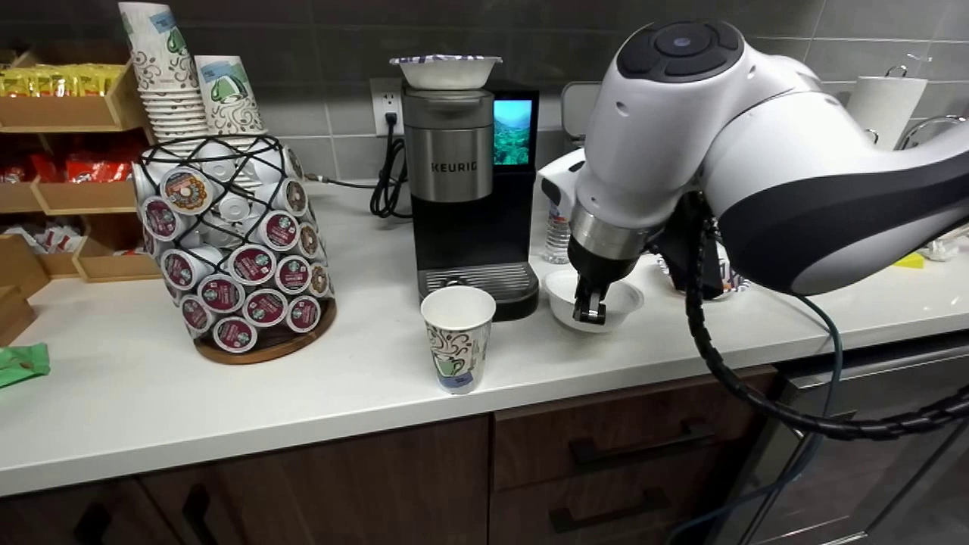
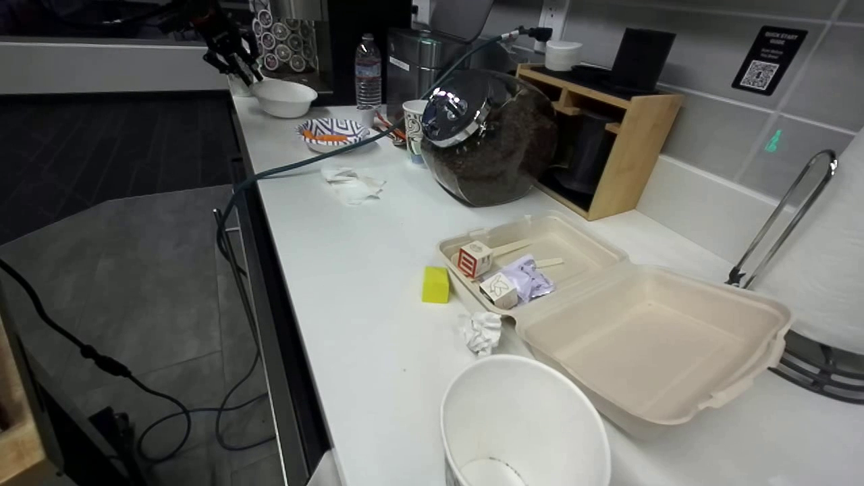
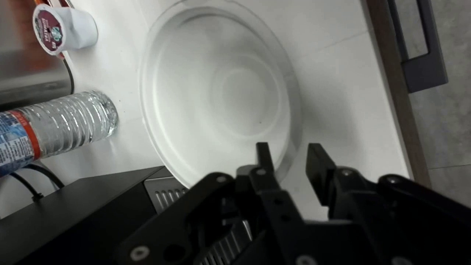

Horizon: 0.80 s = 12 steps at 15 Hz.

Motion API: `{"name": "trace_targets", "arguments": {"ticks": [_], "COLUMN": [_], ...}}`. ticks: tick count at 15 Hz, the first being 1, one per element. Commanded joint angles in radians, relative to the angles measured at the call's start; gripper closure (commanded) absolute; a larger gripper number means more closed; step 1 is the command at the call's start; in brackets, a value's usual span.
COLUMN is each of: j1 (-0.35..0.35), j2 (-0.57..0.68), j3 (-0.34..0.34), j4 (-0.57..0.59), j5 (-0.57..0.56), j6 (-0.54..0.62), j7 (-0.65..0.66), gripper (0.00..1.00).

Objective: Move the bowl to the left

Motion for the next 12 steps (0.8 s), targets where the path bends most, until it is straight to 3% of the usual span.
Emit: {"name": "trace_targets", "arguments": {"ticks": [1,6,10,12], "j1": [0.010,-0.073,-0.087,-0.113], "j2": [0.009,-0.210,-0.431,-0.494], "j3": [-0.013,0.006,-0.062,-0.065], "j4": [0.051,-0.087,-0.266,-0.330], "j5": [0.085,0.395,0.431,0.457], "j6": [-0.013,0.077,0.043,0.115], "j7": [0.034,-0.022,0.140,0.200], "gripper": [0.36,0.01,0.00,0.00]}}
